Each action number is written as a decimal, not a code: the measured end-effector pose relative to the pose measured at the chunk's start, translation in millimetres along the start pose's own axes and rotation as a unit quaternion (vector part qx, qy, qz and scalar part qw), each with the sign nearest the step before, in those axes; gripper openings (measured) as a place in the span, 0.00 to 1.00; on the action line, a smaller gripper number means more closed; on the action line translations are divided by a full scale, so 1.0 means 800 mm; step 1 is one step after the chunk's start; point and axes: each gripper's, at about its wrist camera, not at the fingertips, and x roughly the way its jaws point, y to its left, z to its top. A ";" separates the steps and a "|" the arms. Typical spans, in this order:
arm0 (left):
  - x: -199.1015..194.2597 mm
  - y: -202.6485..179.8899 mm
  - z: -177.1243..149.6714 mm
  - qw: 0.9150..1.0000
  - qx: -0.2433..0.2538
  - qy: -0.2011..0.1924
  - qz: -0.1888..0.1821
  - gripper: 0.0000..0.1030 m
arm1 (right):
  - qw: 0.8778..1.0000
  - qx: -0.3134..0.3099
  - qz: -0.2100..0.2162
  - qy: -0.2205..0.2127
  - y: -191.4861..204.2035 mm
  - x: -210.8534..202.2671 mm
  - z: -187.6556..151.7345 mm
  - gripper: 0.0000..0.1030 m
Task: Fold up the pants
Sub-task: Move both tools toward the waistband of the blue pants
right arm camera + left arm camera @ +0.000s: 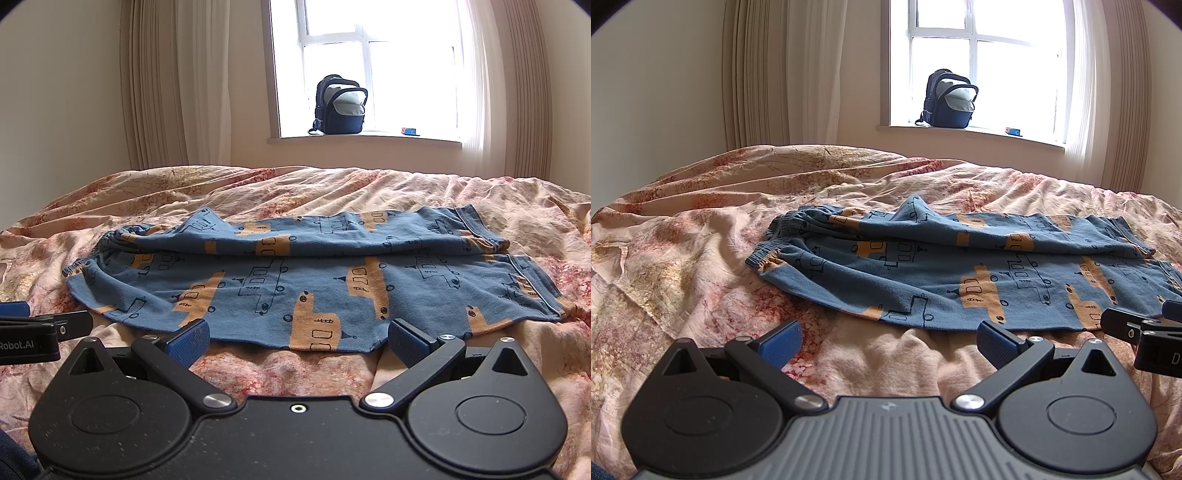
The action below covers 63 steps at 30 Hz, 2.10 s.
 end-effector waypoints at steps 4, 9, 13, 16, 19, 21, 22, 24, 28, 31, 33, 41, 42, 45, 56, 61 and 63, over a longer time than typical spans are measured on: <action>0.000 0.000 0.000 1.000 0.000 0.000 0.000 1.00 | 1.000 0.000 0.001 0.000 0.000 0.000 0.000 1.00; 0.000 0.000 0.000 1.000 0.000 0.000 0.000 1.00 | 1.000 0.000 0.001 0.000 0.001 0.000 0.000 1.00; 0.000 -0.001 0.001 1.000 -0.001 0.001 -0.001 1.00 | 1.000 0.000 0.001 0.001 0.001 0.000 0.000 1.00; 0.002 0.000 0.001 1.000 -0.005 0.009 -0.004 1.00 | 1.000 0.003 0.003 0.008 0.002 0.002 0.000 1.00; 0.016 0.005 0.003 0.998 -0.031 0.042 -0.027 1.00 | 0.999 0.003 -0.012 0.032 0.008 0.021 0.001 1.00; 0.023 0.012 0.003 0.996 -0.053 0.058 -0.032 1.00 | 0.999 -0.003 -0.017 0.041 0.011 0.029 0.007 1.00; 0.024 0.016 0.003 0.996 -0.063 0.059 -0.028 1.00 | 0.999 -0.007 -0.020 0.041 0.011 0.031 0.010 1.00; 0.024 0.023 0.003 0.996 -0.072 0.056 -0.021 1.00 | 0.999 -0.013 -0.020 0.040 0.016 0.033 0.020 1.00; 0.028 0.030 0.013 0.995 -0.080 0.061 -0.011 1.00 | 0.998 -0.025 -0.009 0.051 0.016 0.041 0.046 1.00; 0.031 0.037 0.028 0.994 -0.089 0.061 -0.009 1.00 | 0.998 -0.050 -0.006 0.043 0.021 0.044 0.062 1.00; 0.032 0.039 0.038 0.994 -0.088 0.057 -0.007 1.00 | 0.997 -0.070 -0.005 0.032 0.025 0.042 0.070 1.00; 0.041 0.032 0.080 0.998 -0.054 0.034 -0.015 1.00 | 0.994 -0.109 0.009 0.008 0.027 0.043 0.098 1.00; 0.044 0.031 0.085 0.998 -0.056 0.034 -0.018 1.00 | 0.994 -0.112 0.010 0.008 0.027 0.045 0.102 1.00; 0.057 0.028 0.100 0.996 -0.066 0.043 -0.031 1.00 | 0.992 -0.122 0.014 0.008 0.025 0.053 0.113 1.00; 0.120 0.002 0.152 0.996 -0.029 0.053 -0.072 1.00 | 0.989 -0.141 0.037 0.025 0.012 0.099 0.154 1.00; 0.158 0.002 0.186 0.993 -0.027 0.072 -0.085 1.00 | 0.977 -0.203 0.055 0.043 0.010 0.126 0.188 1.00; 0.169 0.000 0.198 0.995 0.001 0.060 -0.076 1.00 | 0.962 -0.260 0.060 0.050 0.017 0.134 0.203 1.00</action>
